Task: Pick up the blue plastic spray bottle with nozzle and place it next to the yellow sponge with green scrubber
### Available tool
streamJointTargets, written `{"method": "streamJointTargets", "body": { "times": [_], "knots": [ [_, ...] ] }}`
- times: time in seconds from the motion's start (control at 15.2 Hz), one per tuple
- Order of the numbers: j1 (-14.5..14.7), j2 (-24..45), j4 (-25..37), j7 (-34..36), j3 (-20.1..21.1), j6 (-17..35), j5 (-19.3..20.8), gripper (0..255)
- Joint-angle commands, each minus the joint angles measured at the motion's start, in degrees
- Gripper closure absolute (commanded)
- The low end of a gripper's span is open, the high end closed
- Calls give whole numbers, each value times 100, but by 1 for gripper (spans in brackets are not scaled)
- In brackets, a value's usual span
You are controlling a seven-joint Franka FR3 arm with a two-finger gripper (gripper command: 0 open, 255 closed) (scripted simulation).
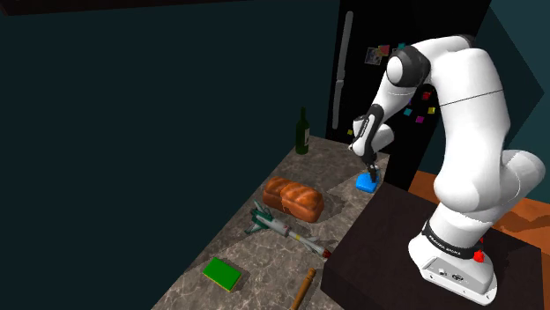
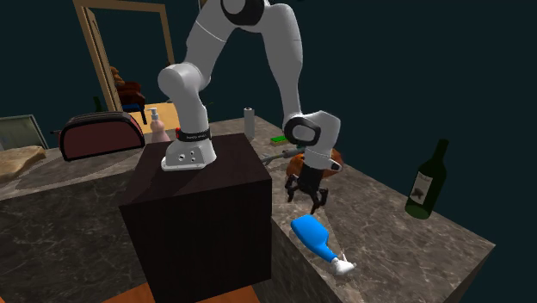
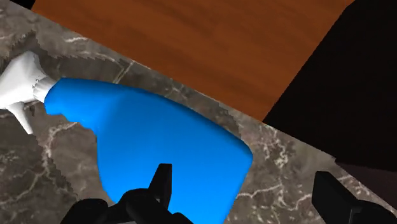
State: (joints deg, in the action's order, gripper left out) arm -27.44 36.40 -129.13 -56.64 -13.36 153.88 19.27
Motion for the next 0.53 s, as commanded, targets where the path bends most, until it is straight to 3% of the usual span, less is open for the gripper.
{"method": "streamJointTargets", "body": {
  "times": [0.0, 0.2, 0.46],
  "knots": [
    [-688, 46, -2, -1284, 270, 447, 213, 0],
    [-1936, 353, 417, -3217, 969, 713, 361, 0],
    [-3547, 1094, 1474, -5821, 2152, 400, 463, 0]
  ]
}}
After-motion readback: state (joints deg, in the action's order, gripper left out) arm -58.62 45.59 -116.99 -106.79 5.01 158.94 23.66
